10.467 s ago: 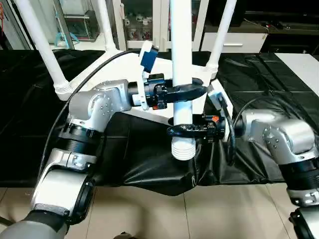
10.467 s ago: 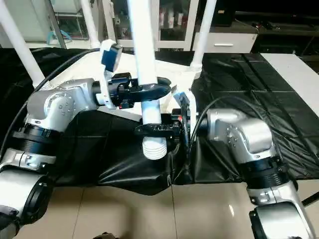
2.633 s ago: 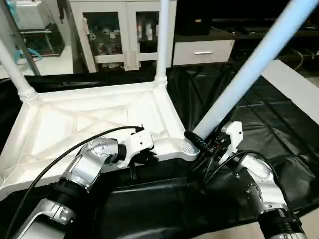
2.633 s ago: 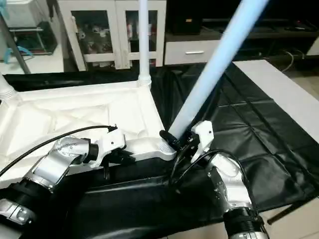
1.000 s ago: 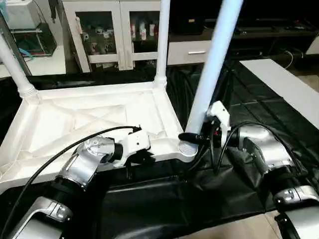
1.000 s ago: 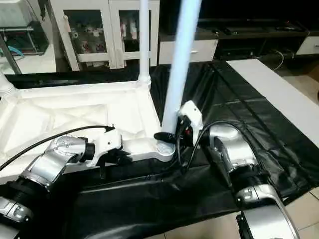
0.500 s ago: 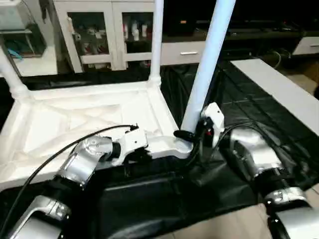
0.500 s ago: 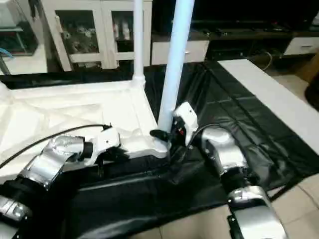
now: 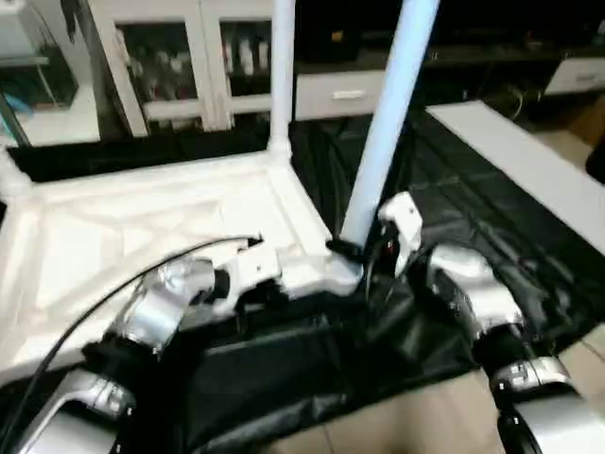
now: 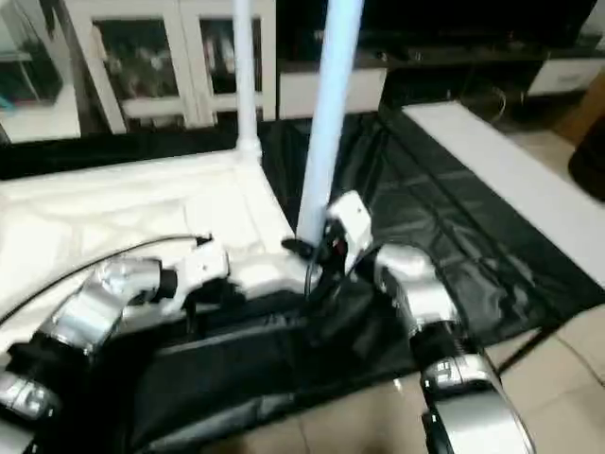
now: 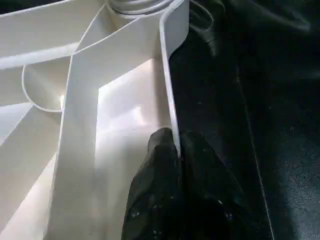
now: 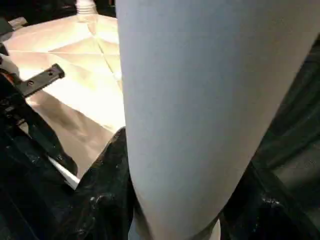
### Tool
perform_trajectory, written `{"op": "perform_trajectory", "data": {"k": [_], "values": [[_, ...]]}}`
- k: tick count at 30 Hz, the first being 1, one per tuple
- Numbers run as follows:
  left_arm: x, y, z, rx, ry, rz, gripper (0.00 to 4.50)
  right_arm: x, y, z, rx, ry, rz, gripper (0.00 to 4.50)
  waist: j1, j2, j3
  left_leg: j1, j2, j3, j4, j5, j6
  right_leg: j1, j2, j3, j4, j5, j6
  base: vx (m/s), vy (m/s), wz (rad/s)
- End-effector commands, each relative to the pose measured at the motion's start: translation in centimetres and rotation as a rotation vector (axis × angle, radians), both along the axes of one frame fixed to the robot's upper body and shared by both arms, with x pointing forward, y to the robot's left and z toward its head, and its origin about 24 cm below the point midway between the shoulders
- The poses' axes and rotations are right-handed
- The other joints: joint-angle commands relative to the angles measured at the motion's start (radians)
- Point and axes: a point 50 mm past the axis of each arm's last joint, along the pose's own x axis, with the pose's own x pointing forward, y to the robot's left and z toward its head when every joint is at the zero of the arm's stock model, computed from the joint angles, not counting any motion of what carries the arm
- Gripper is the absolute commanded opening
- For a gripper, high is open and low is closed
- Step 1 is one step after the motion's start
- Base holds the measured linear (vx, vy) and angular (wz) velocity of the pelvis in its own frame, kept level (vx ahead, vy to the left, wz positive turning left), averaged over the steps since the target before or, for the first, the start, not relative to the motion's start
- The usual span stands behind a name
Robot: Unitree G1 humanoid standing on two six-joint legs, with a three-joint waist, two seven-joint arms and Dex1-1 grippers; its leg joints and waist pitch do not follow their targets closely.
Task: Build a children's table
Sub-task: Insert table leg to table base
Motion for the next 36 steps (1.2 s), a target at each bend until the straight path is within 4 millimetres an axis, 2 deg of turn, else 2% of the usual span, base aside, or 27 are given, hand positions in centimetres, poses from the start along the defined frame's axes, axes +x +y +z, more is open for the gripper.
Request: {"op": "perform_trajectory", "data": {"k": [1, 3, 4, 6, 7, 8, 9, 10, 11, 12, 14, 15, 16, 19, 22, 23, 27, 35, 36], "values": [[-1.1, -1.3, 1.1, -0.028, 0.027, -0.182, 0.0, -2.2, -3.2, -3.8, -0.068, 0.214, -0.041, 1.86, -0.006, 0.016, -0.031, 0.025, 0.1, -0.033, -0.098, -0.473, -0.053, -0.013, -0.085, 0.063, -0.1, -0.34, -0.168, 0.0, 0.0, 0.0], [-1.4, -1.3, 1.2, -0.018, 0.04, -0.205, 0.0, -2.7, -3.4, -3.3, -0.029, 0.227, 0.035, 1.86, -0.002, 0.013, -0.032, 0.029, 0.1, -0.035, -0.098, -0.49, -0.055, -0.013, -0.087, 0.068, -0.106, -0.358, -0.156, 0.0, 0.0, 0.0], [-1.4, -1.6, 1.4, -0.025, 0.029, -0.208, 0.0, -3.2, -3.7, -2.9, -0.006, 0.24, 0.083, 1.86, 0.007, 0.011, -0.042, 0.031, 0.104, -0.03, -0.097, -0.419, -0.036, -0.006, -0.083, 0.069, -0.099, -0.257, -0.162, 0.068, 0.0, 0.05], [-1.4, -1.9, 1.6, -0.034, 0.018, -0.207, 0.0, -3.6, -4.1, -2.6, 0.007, 0.252, 0.117, 1.86, 0.013, 0.014, -0.045, 0.035, 0.105, -0.019, -0.091, -0.327, -0.01, -0.007, -0.075, 0.068, -0.088, -0.105, -0.189, 0.08, -0.001, 0.08], [-1.3, -2.3, 1.8, -0.037, 0.012, -0.208, 0.0, -4.2, -4.6, -2.6, 0.002, 0.267, 0.158, 1.86, 0.018, 0.016, -0.051, 0.027, 0.1, -0.006, -0.076, -0.212, 0.027, 0.002, -0.067, 0.063, -0.066, 0.069, -0.234, 0.112, 0.003, 0.05], [-1.2, -2.4, 1.8, -0.038, 0.01, -0.208, 0.0, -4.4, -4.9, -2.7, -0.014, 0.269, 0.165, 1.86, 0.021, 0.015, -0.057, 0.023, 0.1, -0.007, -0.07, -0.148, 0.045, 0.01, -0.066, 0.058, -0.055, 0.145, -0.241, 0.112, 0.003, 0.05], [-1.1, -2.5, 1.8, -0.038, 0.007, -0.209, 0.0, -4.4, -5.2, -2.8, -0.036, 0.269, 0.161, 1.86, 0.026, 0.021, -0.06, 0.023, 0.096, 0.001, -0.057, -0.075, 0.079, 0.008, -0.064, 0.054, -0.049, 0.249, -0.257, 0.101, 0.012, 0.02], [-1.1, -2.5, 1.8, -0.038, 0.004, -0.21, 0.0, -4.4, -5.3, -2.8, -0.049, 0.267, 0.156, 1.86, 0.026, 0.023, -0.061, 0.02, 0.092, 0.004, -0.05, -0.044, 0.098, 0.009, -0.062, 0.052, -0.043, 0.302, -0.266, 0.067, 0.017, 0.04], [-1.1, -2.5, 1.7, -0.034, 0.003, -0.213, 0.0, -4.4, -5.5, -2.9, -0.065, 0.259, 0.136, 1.86, 0.027, 0.031, -0.063, 0.017, 0.091, 0.002, -0.048, -0.035, 0.103, 0.012, -0.064, 0.051, -0.04, 0.315, -0.268, 0.067, 0.017, 0.04], [-1.1, -2.5, 1.7, -0.032, 0.004, -0.214, 0.0, -4.4, -5.5, -2.8, -0.064, 0.257, 0.131, 1.86, 0.026, 0.025, -0.063, 0.013, 0.09, 0.002, -0.047, -0.037, 0.113, 0.017, -0.067, 0.05, -0.042, 0.31, -0.265, 0.0, 0.0, 0.0], [-1.1, -2.5, 1.6, -0.024, 0.009, -0.219, 0.0, -4.4, -5.1, -2.8, -0.068, 0.251, 0.136, 1.86, 0.025, 0.036, -0.059, 0.013, 0.094, -0.001, -0.054, -0.095, 0.107, 0.017, -0.071, 0.049, -0.05, 0.217, -0.254, 0.0, 0.0, 0.0], [-1.2, -2.5, 1.6, -0.022, 0.011, -0.222, 0.0, -4.4, -4.9, -2.8, -0.077, 0.251, 0.143, 1.86, 0.024, 0.039, -0.056, 0.016, 0.097, -0.003, -0.061, -0.155, 0.083, 0.017, -0.07, 0.05, -0.058, 0.126, -0.247, 0.0, 0.0, 0.0], [-1.2, -2.5, 1.6, -0.021, 0.014, -0.226, 0.0, -4.5, -4.7, -2.8, -0.086, 0.252, 0.15, 1.86, 0.022, 0.038, -0.053, 0.019, 0.101, -0.004, -0.068, -0.203, 0.058, 0.017, -0.071, 0.052, -0.064, 0.051, -0.241, 0.0, 0.0, 0.0], [-1.2, -2.6, 1.6, -0.015, 0.015, -0.232, 0.0, -4.4, -3.9, -2.9, -0.112, 0.25, 0.168, 1.86, 0.014, 0.036, -0.05, 0.021, 0.101, -0.004, -0.075, -0.25, 0.018, 0.014, -0.069, 0.055, -0.071, -0.034, -0.232, 0.0, 0.0, 0.0], [-1.2, -2.5, 1.6, -0.005, 0.013, -0.23, 0.0, -4.2, -3.5, -3.0, -0.154, 0.241, 0.182, 1.86, 0.011, 0.035, -0.049, 0.018, 0.099, -0.004, -0.075, -0.24, 0.012, 0.014, -0.071, 0.056, -0.072, -0.045, -0.228, 0.0, 0.0, 0.0], [-1.3, -2.3, 1.5, 0.004, 0.012, -0.228, 0.0, -4.0, -3.1, -3.0, -0.168, 0.238, 0.183, 1.86, 0.009, 0.028, -0.049, 0.017, 0.098, -0.003, -0.074, -0.236, 0.015, 0.015, -0.072, 0.057, -0.073, -0.049, -0.227, 0.0, 0.0, 0.0], [-1.4, -2.0, 1.5, 0.009, 0.019, -0.221, 0.0, -3.6, -2.8, -3.1, -0.191, 0.235, 0.181, 1.86, 0.002, 0.029, -0.047, 0.016, 0.098, -0.003, -0.073, -0.232, 0.022, 0.012, -0.075, 0.058, -0.075, -0.095, -0.227, 0.0, 0.0, 0.0], [-1.6, -1.7, 1.3, 0.011, 0.025, -0.211, 0.0, -2.8, -1.2, -2.4, -0.196, 0.22, 0.24, 1.86, -0.006, 0.021, -0.045, 0.014, 0.099, 0.001, -0.074, -0.23, 0.022, 0.01, -0.074, 0.059, -0.077, -0.137, -0.22, 0.0, 0.0, 0.0], [-1.6, -1.7, 1.2, 0.012, 0.025, -0.21, 0.0, -2.8, -1.0, -2.4, -0.198, 0.219, 0.249, 1.86, -0.005, 0.023, -0.046, 0.015, 0.098, 0.002, -0.073, -0.229, 0.022, 0.01, -0.075, 0.06, -0.077, -0.142, -0.219, 0.0, 0.0, 0.0]]}}
